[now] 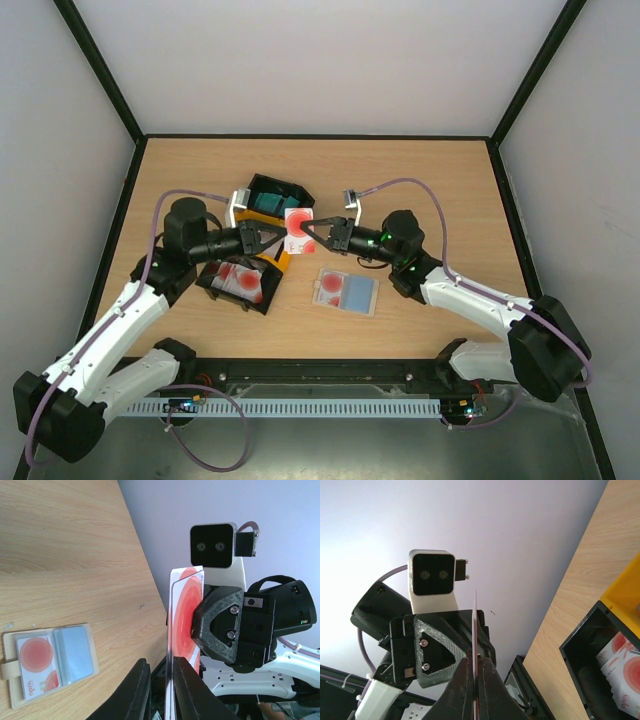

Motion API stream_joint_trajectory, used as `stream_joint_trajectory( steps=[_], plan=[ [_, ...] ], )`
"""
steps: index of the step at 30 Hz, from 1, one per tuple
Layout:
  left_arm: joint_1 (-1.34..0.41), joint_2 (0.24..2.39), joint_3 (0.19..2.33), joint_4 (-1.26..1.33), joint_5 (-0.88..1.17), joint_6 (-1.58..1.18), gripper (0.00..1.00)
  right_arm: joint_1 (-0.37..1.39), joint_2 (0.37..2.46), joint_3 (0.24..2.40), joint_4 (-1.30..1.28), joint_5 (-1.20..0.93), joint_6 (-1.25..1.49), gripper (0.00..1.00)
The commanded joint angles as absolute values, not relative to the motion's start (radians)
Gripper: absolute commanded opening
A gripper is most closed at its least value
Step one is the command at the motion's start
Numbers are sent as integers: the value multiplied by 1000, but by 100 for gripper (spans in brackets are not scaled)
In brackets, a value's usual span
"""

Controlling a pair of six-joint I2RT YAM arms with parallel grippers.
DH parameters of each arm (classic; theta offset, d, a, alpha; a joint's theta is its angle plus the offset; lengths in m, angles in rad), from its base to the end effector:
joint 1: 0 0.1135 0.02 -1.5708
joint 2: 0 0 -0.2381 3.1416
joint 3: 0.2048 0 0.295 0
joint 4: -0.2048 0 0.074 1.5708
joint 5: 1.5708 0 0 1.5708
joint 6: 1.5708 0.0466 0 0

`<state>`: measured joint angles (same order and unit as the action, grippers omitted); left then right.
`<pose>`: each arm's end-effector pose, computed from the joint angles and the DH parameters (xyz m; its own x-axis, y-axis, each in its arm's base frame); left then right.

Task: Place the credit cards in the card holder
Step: Pick up the credit card from the storage box.

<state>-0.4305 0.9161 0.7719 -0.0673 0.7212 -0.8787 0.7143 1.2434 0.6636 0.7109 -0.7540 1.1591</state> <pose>0.2380 -0.1432 0.2974 -0.8147 -0.2621 -0.5172 0.4275 0.3311 -0.8412 0.2246 0.2370 0.2450 -0.8680 0.1316 -0.4787 -0.4868 -0.0360 0.8728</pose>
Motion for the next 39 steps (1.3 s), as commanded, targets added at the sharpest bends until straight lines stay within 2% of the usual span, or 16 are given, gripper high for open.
stream_joint_trajectory(
  steps=[1, 6, 18, 29, 39],
  plan=[
    [-425, 926, 759, -45, 769, -880, 17, 712, 1220, 655, 803, -803, 1194, 2],
    [-430, 960, 752, -67, 785, -857, 19, 713, 1214, 652, 818, -822, 1201, 2],
    [-430, 919, 706, -108, 767, -855, 16, 708, 1212, 636, 829, -780, 1220, 2],
    [-430, 912, 676, -127, 771, -847, 15, 710, 1230, 611, 945, -819, 1302, 2],
    [-442, 909, 663, -64, 798, -883, 19, 710, 1251, 607, 945, -834, 1304, 2]
  ],
)
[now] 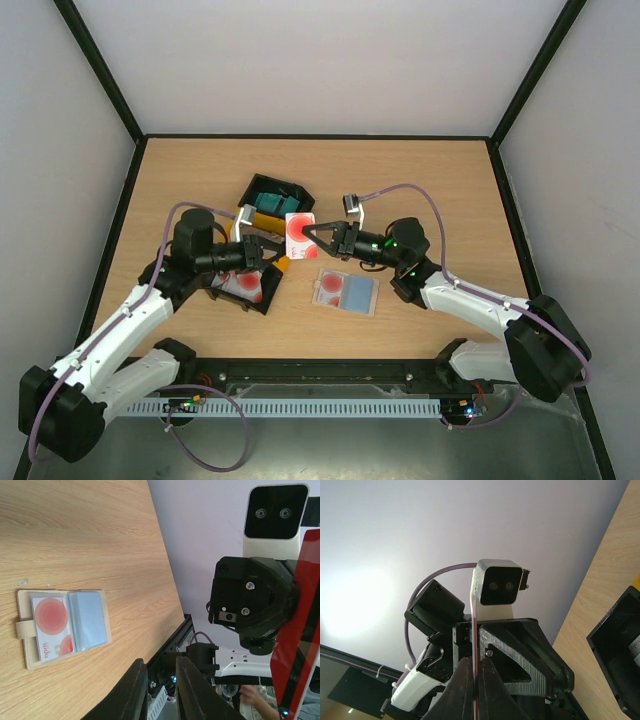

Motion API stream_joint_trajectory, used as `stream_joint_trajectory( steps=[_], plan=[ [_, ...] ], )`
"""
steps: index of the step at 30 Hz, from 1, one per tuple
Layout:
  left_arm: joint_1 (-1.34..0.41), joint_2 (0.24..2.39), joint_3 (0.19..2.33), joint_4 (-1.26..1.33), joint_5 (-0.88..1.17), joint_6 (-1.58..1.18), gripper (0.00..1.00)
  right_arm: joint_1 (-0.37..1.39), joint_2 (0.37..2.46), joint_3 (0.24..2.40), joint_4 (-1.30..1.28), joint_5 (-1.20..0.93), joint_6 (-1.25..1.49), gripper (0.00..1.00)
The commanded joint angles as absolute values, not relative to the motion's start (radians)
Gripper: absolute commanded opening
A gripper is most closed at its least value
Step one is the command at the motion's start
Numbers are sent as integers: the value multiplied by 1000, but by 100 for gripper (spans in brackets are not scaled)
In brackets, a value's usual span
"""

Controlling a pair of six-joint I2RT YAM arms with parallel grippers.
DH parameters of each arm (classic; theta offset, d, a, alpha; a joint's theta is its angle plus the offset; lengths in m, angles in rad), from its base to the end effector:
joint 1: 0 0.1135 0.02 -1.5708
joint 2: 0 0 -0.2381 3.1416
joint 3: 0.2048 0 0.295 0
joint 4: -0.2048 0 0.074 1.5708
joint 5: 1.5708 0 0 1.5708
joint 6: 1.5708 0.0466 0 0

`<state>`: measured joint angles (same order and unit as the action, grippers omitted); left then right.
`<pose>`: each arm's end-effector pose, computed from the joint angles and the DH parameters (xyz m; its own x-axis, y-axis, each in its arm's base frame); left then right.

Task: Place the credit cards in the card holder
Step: Pick up the credit card from the storage box.

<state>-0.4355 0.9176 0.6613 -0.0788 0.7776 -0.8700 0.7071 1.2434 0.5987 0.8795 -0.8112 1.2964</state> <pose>0.2321 -0.1440 0.2521 -0.8812 -0.1907 -0.4326 0.3533 0.3424 -0.8706 0.2164 0.2294 0.2380 -0.8988 0.1039 -0.4259 -0.4367 -0.1278 0.8905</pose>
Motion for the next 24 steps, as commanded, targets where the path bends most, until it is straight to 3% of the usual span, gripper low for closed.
stream_joint_trajectory(
  steps=[1, 6, 8, 11, 15, 18, 21, 24],
  plan=[
    [-442, 899, 676, -91, 761, -872, 19, 710, 1252, 606, 941, -831, 1299, 2],
    [-427, 836, 738, -230, 576, -840, 26, 710, 1234, 620, 836, -780, 1233, 2],
    [-425, 810, 719, -184, 592, -873, 33, 710, 1223, 625, 809, -767, 1217, 2],
    [-425, 769, 699, -134, 602, -896, 54, 710, 1226, 631, 798, -770, 1214, 2],
    [-425, 755, 669, -38, 668, -926, 64, 711, 1243, 634, 833, -799, 1239, 2],
    [-428, 773, 650, 1, 718, -935, 63, 715, 1251, 639, 861, -820, 1258, 2],
    [-431, 787, 637, 10, 739, -930, 51, 718, 1255, 643, 870, -828, 1265, 2],
    [-434, 795, 622, 22, 755, -931, 45, 722, 1258, 642, 881, -835, 1275, 2]
  ],
)
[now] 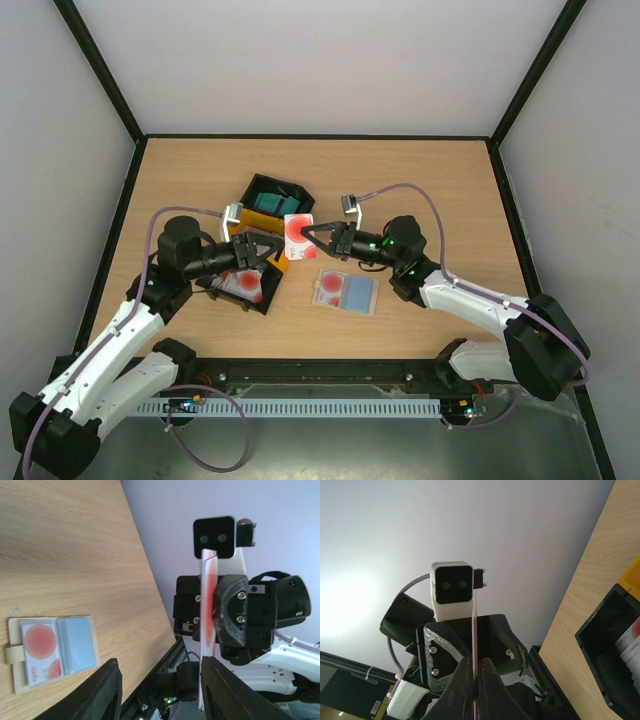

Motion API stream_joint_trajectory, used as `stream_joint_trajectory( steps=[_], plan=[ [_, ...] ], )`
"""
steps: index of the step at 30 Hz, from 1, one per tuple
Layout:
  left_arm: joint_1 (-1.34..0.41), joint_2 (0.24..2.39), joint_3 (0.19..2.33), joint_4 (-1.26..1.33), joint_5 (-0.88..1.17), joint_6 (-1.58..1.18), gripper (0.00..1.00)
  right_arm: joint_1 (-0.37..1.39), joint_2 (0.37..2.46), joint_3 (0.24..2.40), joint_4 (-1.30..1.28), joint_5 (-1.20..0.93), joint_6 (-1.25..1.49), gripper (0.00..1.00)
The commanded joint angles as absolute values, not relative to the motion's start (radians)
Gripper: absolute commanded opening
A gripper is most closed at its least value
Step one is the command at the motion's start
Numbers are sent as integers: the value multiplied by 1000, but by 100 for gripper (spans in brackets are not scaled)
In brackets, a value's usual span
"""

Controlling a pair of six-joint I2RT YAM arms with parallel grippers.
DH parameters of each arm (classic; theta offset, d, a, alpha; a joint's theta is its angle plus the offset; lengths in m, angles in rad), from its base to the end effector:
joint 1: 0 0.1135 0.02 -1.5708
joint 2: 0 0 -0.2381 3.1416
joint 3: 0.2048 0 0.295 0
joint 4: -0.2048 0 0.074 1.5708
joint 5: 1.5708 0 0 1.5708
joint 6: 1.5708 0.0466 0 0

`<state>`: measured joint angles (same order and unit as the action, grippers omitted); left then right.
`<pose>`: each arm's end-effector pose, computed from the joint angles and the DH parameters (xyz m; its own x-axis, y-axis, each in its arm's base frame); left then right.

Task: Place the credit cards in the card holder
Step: Pick up the credit card from the storage box.

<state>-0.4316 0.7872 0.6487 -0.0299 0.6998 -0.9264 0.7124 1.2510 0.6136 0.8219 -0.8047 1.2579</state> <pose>0.2185 -0.1337 0.2833 -0.8084 -0.3010 -0.5059 0.4170 0.3139 -0.8530 0.2183 0.2329 0.2354 -0.8985 0.0956 -0.4284 -0.4366 -0.0951 0.8946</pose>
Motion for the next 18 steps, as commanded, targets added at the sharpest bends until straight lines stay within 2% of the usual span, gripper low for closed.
stream_joint_trajectory(
  steps=[1, 9, 18],
  plan=[
    [-434, 798, 616, 29, 761, -932, 45, 722, 1260, 643, 883, -835, 1277, 2],
    [-435, 782, 618, 3, 731, -923, 51, 725, 1268, 644, 870, -828, 1269, 2],
    [-432, 754, 648, -67, 654, -897, 47, 725, 1246, 656, 755, -760, 1203, 2]
  ],
)
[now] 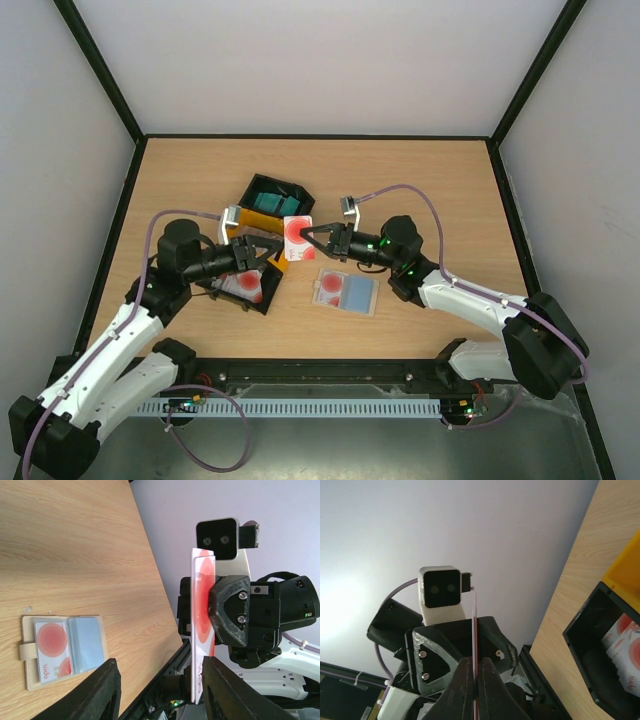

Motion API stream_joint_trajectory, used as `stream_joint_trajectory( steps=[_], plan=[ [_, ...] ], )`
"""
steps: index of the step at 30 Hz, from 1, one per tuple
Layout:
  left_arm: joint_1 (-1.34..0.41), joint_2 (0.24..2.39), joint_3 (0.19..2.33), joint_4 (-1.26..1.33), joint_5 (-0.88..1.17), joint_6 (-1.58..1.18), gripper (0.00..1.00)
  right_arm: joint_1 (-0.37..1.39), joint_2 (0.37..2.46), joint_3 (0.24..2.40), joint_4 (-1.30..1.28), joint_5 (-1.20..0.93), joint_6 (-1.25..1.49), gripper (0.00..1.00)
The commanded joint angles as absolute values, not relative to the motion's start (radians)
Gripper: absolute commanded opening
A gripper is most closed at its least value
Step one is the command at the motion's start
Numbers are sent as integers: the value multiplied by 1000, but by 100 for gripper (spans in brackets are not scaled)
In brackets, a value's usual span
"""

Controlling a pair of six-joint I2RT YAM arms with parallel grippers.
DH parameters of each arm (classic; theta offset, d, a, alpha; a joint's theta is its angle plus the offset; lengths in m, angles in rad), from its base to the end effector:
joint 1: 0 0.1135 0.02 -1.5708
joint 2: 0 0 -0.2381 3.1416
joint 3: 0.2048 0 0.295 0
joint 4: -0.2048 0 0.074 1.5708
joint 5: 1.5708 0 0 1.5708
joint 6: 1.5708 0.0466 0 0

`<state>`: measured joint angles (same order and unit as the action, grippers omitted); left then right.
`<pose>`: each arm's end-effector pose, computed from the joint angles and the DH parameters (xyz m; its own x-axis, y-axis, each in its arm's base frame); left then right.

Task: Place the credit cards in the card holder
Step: Pick up the credit card from the storage box.

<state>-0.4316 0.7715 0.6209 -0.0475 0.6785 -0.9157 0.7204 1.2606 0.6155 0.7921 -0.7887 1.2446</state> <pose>0.2167 -0.1320 0.2738 -0.8104 -0.3064 -0.4994 0.3972 0.3393 -0.8527 0.2186 0.2359 0.2302 -0.9047 0.0942 -0.4154 -0.4223 -0.0702 0.9038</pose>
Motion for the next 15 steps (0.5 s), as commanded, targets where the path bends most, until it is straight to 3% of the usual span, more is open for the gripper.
stream_joint_trajectory(
  steps=[1, 10, 15],
  plan=[
    [-433, 757, 643, -60, 662, -902, 47, 724, 1246, 656, 753, -762, 1202, 2],
    [-437, 796, 608, 25, 760, -926, 55, 726, 1256, 660, 827, -813, 1240, 2],
    [-439, 806, 609, -6, 736, -910, 42, 730, 1256, 659, 843, -822, 1251, 2]
  ],
)
